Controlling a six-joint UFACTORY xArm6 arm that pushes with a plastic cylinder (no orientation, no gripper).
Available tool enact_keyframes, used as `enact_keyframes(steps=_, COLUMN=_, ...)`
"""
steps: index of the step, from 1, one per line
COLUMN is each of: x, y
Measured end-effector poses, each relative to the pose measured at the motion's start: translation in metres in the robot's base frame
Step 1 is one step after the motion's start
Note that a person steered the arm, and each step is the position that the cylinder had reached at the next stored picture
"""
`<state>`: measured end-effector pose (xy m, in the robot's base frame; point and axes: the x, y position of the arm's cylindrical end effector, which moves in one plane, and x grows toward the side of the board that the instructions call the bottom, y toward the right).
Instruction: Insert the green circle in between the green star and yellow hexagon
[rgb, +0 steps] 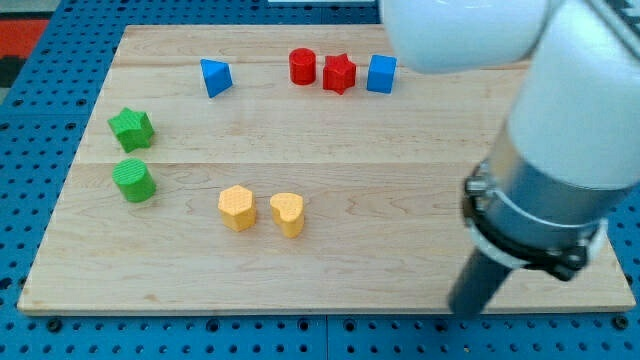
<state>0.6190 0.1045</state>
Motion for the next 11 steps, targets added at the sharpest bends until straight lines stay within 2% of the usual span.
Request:
enact_keyframes(steps=1, x=-0.002, y=-0.142)
enact_keyframes(steps=2, x=-0.016, y=-0.308)
enact_keyframes(steps=3, x=-0.044, y=-0.406)
enact_keyframes(steps=5, x=-0.096, y=-0.409)
enact_keyframes(steps=6, x=-0.118, y=-0.372)
enact_keyframes(steps=8, x=-0.141, y=-0.368)
enact_keyframes(steps=10, x=-0.142, y=-0.309)
enact_keyframes(steps=11, x=-0.142, y=-0.346)
